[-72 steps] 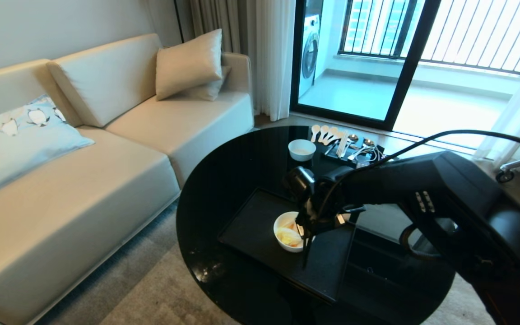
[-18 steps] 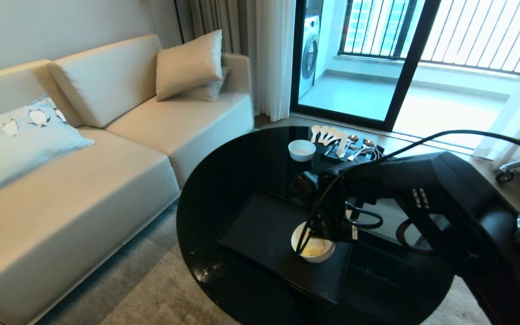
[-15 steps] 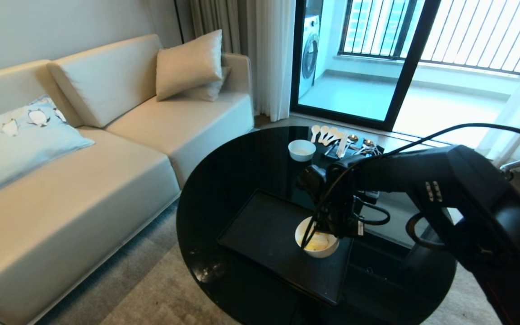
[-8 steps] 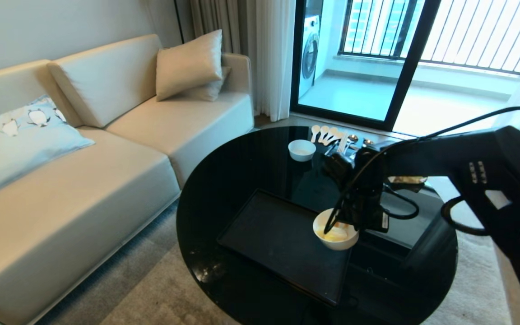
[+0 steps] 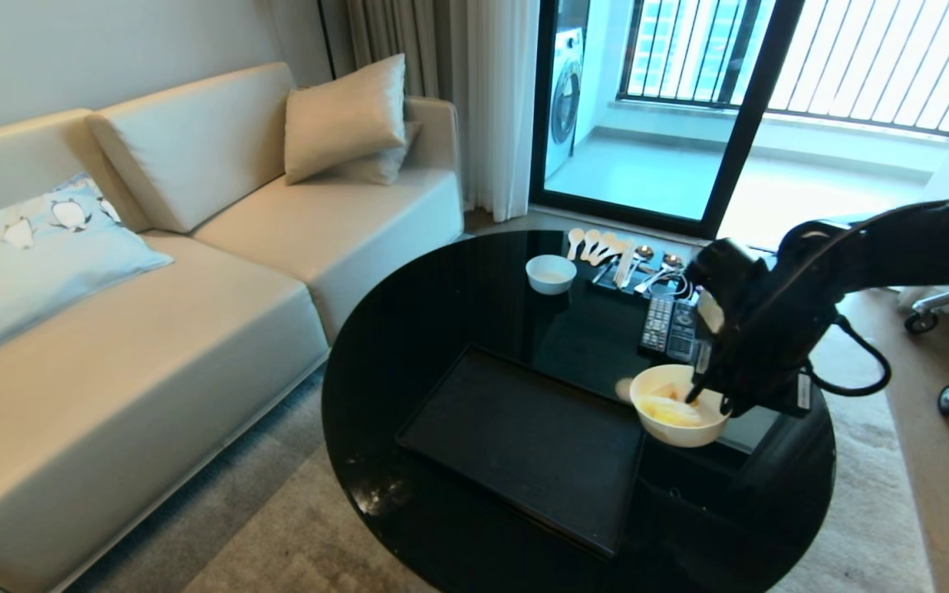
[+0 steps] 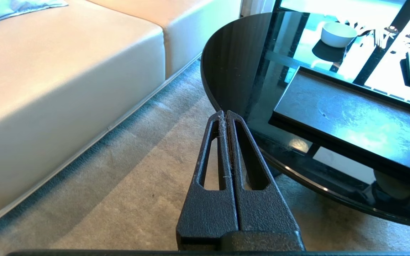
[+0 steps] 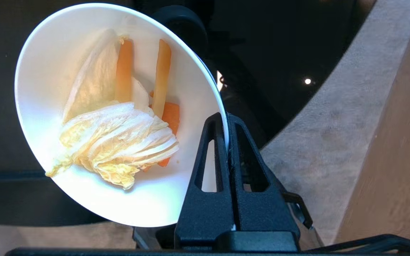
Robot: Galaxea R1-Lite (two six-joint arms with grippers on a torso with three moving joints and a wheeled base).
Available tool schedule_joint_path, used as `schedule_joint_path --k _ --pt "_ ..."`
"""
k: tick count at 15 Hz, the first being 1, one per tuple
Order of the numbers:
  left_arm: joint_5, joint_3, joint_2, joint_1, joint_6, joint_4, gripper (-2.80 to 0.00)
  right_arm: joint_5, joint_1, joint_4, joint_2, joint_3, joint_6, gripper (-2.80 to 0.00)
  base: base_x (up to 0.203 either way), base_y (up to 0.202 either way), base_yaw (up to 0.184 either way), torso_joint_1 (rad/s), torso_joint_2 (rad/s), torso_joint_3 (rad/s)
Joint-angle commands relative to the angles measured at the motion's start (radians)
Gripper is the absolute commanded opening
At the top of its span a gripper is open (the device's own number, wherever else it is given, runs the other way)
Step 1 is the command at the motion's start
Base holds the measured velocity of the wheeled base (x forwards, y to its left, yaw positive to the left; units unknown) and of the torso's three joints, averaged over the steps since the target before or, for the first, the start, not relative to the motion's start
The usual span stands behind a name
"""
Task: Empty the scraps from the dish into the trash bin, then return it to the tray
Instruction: Pick up the bowl with leftover food, then move the bowl over the trash can
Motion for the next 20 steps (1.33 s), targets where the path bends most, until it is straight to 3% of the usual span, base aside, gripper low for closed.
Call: schedule_joint_path --k 1,7,12,14,20 --pt "0.000 0.000 0.000 0.000 -0.001 0.000 -2.80 0.041 -0.076 -0.038 -0.173 0.149 -0.017 -2.80 0.000 0.000 0.000 0.000 0.00 0.000" --pt "0.000 0.000 0.000 0.000 -0.001 0.000 -2.80 0.133 -0.306 -0.262 -0.453 0.568 -0.201 -2.80 0.000 0.000 0.000 0.000 0.00 0.000" --pt "0.000 0.000 0.000 0.000 -0.001 0.000 -2.80 0.173 -0.339 -0.398 -0.672 0.806 -0.251 -2.80 0.000 0.000 0.000 0.000 0.00 0.000" --pt "0.000 0.000 0.000 0.000 -0.001 0.000 -2.80 0.187 -0.340 -0.405 -0.712 0.856 -0.285 -2.80 0.000 0.000 0.000 0.000 0.00 0.000" --pt "0.000 0.000 0.000 0.000 -0.001 0.000 -2.80 0.188 -0.340 -0.406 -0.715 0.852 -0.290 -2.80 0.000 0.000 0.000 0.000 0.00 0.000"
